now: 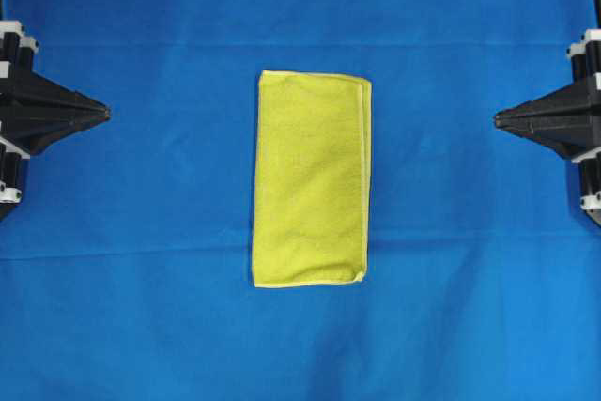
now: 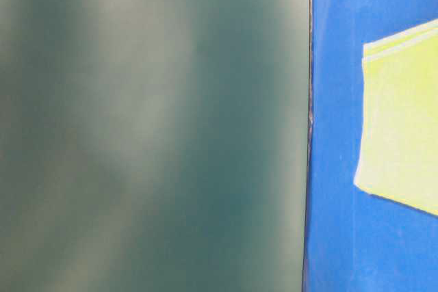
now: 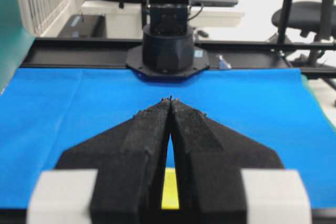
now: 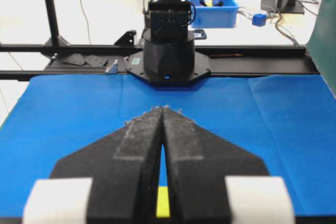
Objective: Fold a vertical towel.
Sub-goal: 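Move both grippers inward toward the top corners of the yellow towel, then lower both grippers and pinch the towel's top left and right corners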
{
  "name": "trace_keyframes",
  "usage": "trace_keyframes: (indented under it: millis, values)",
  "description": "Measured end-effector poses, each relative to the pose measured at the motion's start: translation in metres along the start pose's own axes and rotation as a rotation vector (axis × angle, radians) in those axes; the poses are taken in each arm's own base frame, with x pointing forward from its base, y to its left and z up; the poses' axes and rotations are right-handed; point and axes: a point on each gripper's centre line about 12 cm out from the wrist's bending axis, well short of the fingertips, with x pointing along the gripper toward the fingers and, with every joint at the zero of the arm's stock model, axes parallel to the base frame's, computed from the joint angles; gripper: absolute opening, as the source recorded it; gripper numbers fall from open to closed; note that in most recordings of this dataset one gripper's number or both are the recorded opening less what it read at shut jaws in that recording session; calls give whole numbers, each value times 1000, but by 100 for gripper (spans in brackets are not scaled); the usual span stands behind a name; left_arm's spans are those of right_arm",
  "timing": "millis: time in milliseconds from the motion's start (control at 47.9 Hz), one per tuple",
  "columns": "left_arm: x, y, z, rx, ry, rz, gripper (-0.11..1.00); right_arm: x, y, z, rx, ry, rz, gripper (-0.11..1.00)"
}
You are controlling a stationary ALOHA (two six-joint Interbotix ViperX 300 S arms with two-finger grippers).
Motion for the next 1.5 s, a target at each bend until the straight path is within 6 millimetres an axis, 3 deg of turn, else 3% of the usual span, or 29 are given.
trace_keyframes:
  millis: [188,355,606,731,856,940,1233,1504]
  values:
    - [9,0,-2,-88,41,8,0,8,-3,1,60,47,-18,0]
    - [27,5,-25,-106,124,33,0,20,-17,-13,91,145,-89,0]
    - [61,33,-65,-143,274,152,3,47,-44,-47,107,306,-195,1]
    - [77,52,-85,-151,346,216,30,60,-65,-67,124,395,-265,7]
    - [91,70,-108,-163,414,269,67,77,-83,-88,140,478,-313,44]
    - [100,80,-123,-169,450,296,80,87,-94,-103,153,535,-339,62]
    - [124,110,-191,-191,553,367,80,111,-123,-168,193,727,-394,60]
    - [145,119,-226,-197,605,371,80,124,-129,-203,206,809,-395,60]
